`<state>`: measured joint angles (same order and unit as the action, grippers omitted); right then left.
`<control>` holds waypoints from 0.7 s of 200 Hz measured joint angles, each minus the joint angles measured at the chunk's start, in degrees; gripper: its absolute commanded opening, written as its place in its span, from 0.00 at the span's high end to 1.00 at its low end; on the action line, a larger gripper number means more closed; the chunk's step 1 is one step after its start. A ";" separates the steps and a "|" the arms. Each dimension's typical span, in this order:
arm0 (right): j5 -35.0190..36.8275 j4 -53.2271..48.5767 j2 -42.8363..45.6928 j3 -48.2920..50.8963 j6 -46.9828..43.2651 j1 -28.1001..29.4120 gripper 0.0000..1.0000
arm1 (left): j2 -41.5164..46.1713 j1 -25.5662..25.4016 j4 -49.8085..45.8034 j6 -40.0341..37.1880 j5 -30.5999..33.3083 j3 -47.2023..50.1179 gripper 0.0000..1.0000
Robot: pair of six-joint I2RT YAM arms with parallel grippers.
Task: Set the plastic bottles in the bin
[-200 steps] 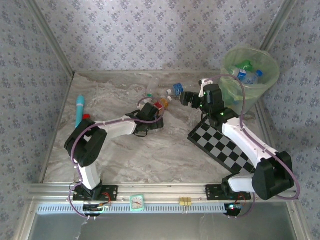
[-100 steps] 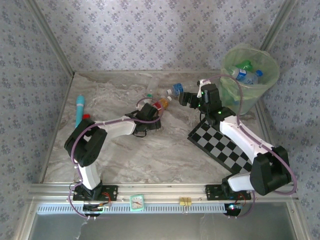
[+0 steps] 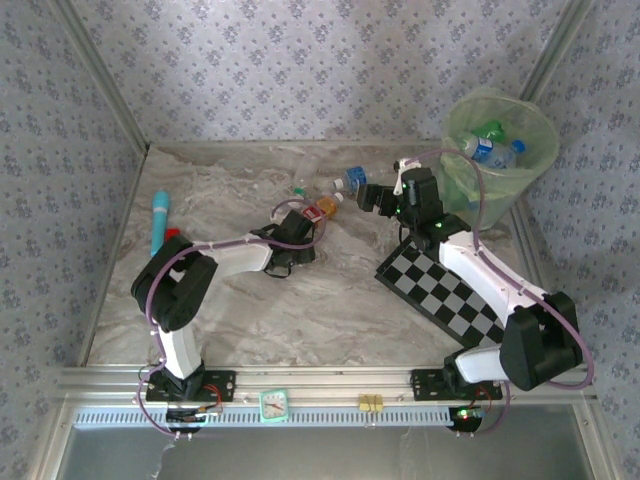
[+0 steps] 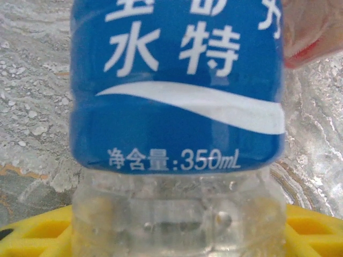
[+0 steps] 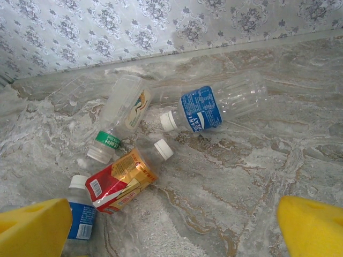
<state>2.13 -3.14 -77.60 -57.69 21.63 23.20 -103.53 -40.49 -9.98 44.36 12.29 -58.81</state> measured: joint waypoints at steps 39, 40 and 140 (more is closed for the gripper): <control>-0.55 0.00 0.00 0.00 0.02 0.09 0.00 | 2.40 0.26 2.19 -0.39 0.66 3.21 0.43; -0.61 0.00 0.00 0.00 0.04 0.09 0.00 | 2.58 0.26 2.34 -0.39 0.66 3.39 0.43; -18.60 5.99 -3.08 -4.00 2.64 0.35 0.00 | 18.21 5.99 19.47 -10.23 -9.18 11.91 0.45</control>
<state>-16.47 2.85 -80.68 -61.69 24.27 23.55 -85.32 -34.50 9.50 34.13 3.11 -46.89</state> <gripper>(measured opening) 0.998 0.594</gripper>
